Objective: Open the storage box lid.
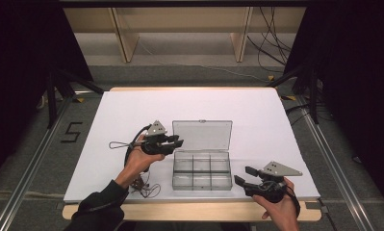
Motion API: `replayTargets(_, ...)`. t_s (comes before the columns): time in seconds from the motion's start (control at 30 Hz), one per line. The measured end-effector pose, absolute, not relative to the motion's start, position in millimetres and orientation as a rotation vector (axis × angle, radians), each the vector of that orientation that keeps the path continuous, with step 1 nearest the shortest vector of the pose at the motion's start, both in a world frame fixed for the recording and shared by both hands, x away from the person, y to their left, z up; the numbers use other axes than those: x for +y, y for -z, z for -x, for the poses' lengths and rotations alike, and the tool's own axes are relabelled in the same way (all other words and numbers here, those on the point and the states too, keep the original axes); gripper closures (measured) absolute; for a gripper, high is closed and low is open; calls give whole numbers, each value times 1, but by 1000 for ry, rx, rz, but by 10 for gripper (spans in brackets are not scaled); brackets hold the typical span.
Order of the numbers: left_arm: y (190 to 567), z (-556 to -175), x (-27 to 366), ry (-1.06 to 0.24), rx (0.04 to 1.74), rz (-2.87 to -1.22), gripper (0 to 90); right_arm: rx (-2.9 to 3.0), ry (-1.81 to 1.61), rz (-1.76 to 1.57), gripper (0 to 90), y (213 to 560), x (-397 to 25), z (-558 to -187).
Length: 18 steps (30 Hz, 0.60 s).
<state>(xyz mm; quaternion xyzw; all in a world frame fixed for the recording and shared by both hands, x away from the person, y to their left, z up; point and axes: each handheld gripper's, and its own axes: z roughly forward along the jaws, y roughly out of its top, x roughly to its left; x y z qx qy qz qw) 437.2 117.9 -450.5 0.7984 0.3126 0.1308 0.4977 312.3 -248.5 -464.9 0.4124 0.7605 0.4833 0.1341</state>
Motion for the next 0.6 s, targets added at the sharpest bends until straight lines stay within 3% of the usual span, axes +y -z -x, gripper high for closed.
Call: replayTargets(0.6, 457, -442, 119, -268, 789, -1924, 669, 2214, -1385, -1186, 426, 467, -250, -312)
